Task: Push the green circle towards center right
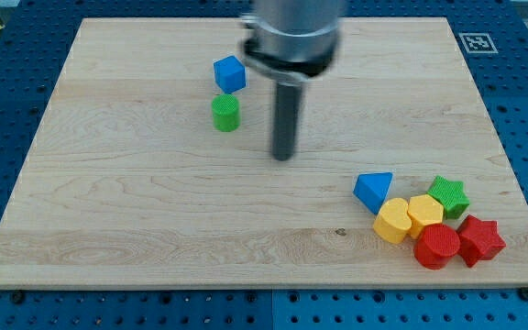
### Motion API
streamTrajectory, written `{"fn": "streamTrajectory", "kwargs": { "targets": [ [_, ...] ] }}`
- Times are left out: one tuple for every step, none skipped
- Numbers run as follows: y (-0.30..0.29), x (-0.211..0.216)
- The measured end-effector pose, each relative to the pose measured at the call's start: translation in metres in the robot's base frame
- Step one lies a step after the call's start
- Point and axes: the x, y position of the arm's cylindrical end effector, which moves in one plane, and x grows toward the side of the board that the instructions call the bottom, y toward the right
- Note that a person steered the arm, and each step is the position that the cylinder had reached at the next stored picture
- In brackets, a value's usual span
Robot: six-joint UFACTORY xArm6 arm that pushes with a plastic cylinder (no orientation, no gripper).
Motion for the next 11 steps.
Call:
{"fn": "streamTrajectory", "kwargs": {
  "targets": [
    [-0.099,-0.021],
    [-0.131,-0.085],
    [-0.13,-0.09],
    [-0.108,-0.082],
    [-0.071,-0.068],
    [-0.03,-0.047],
    [0.016,-0.042],
    [0.053,-0.042],
    [0.102,-0.038],
    [0.125,-0.049],
    [0.133,-0.093]
  ]
}}
